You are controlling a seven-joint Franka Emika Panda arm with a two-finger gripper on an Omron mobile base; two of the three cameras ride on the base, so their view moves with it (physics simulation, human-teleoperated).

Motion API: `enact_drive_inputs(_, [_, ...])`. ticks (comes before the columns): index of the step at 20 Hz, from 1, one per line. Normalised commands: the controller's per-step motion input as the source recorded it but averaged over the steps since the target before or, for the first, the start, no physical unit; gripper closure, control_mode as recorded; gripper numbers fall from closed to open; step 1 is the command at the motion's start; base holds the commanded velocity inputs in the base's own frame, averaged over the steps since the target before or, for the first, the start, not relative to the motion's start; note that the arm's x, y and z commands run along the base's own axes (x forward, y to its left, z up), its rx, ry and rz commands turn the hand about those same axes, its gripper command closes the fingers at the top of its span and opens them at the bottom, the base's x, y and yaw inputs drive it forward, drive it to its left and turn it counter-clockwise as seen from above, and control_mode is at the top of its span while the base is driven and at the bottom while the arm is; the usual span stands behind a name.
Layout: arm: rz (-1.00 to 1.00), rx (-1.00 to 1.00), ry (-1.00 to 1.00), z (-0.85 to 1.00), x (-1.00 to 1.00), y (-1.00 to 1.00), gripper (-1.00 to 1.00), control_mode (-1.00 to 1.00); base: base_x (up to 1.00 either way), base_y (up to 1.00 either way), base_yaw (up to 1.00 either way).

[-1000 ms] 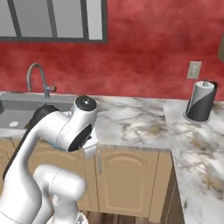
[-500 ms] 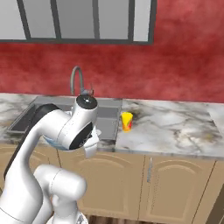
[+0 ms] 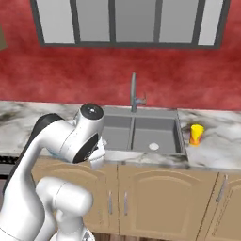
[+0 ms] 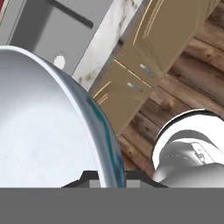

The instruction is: Pick the cup and bowl from the counter and place them on the counter next to the sink.

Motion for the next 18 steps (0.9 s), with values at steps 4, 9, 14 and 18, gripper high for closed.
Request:
enact_drive_inputs(4, [0.00,0.00,0.00,0.00,0.00,0.00,1.00,1.00,0.56,1.00,0.00])
enact_drive_inputs(9, [0.00,0.00,0.00,0.00,0.00,0.00,1.00,1.00,0.19,0.64,0.12])
enact_drive_inputs(14, [0.00,0.00,0.00,0.00,0.00,0.00,1.00,1.00,0.02,0.02,0.04])
enact_drive_inputs(18, [0.00,0.00,0.00,0.00,0.00,0.00,1.00,1.00,0.16,0.00,0.00])
